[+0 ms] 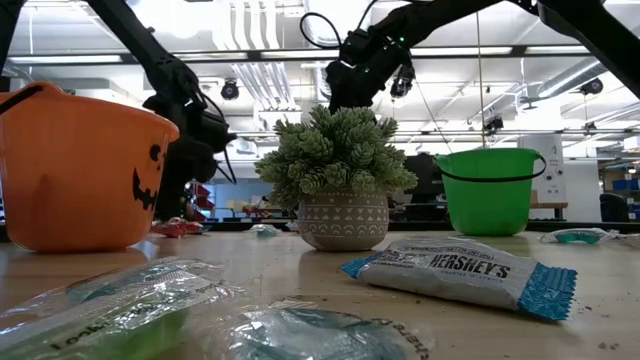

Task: Sort candy
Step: Put the red candy into the orange bucket

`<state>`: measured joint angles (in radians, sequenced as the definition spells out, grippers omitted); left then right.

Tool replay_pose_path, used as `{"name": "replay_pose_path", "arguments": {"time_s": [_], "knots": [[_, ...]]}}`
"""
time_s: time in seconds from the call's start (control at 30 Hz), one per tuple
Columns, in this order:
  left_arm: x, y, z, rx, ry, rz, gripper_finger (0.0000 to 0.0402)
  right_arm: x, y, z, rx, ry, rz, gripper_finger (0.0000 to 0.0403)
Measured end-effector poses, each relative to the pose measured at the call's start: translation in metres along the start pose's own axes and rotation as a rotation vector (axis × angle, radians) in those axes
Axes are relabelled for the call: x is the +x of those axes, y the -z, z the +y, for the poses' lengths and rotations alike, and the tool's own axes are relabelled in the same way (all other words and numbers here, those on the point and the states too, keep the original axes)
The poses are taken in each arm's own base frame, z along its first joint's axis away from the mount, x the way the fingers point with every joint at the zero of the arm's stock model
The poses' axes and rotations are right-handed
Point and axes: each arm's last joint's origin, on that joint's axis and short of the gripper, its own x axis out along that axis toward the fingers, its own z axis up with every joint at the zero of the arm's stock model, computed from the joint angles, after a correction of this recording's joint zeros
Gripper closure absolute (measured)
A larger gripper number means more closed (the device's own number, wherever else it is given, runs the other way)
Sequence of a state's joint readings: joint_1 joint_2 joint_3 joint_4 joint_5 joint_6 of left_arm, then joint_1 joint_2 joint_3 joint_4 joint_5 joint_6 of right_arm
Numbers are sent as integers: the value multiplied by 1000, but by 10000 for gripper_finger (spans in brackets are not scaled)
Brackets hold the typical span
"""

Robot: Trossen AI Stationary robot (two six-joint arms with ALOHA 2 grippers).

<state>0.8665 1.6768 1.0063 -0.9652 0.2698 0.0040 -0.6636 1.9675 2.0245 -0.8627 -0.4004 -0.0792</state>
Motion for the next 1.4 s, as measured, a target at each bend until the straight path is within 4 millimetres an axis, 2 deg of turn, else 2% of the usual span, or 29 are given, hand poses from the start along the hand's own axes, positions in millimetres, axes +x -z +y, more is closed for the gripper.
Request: {"name": "replay_pose_path", "arguments": {"time_s": [0.17,0.4,0.53,0.67,0.73,0.8,1.07,1.23,1.4], "knots": [[3,-4,1,-55,7,0,259,0,0,0,-6,0,3,209],[21,-13,8,-142,-63,51,252,-2,3,1,-12,-2,26,209],[23,-15,8,-113,-65,65,274,-8,2,4,-26,-3,28,209],[20,-15,7,-89,-57,51,332,-14,1,6,-33,-1,13,209],[17,-14,5,-67,-26,43,371,-15,0,7,-34,-1,9,209],[14,-13,3,-53,-6,36,392,-15,0,7,-34,-1,9,209],[-7,3,-4,-16,37,56,398,-16,1,6,-29,7,17,209],[-31,22,-12,40,39,39,400,-16,6,7,-2,2,66,209],[-57,40,-23,86,109,-58,401,-16,12,8,41,-2,124,209]]}}
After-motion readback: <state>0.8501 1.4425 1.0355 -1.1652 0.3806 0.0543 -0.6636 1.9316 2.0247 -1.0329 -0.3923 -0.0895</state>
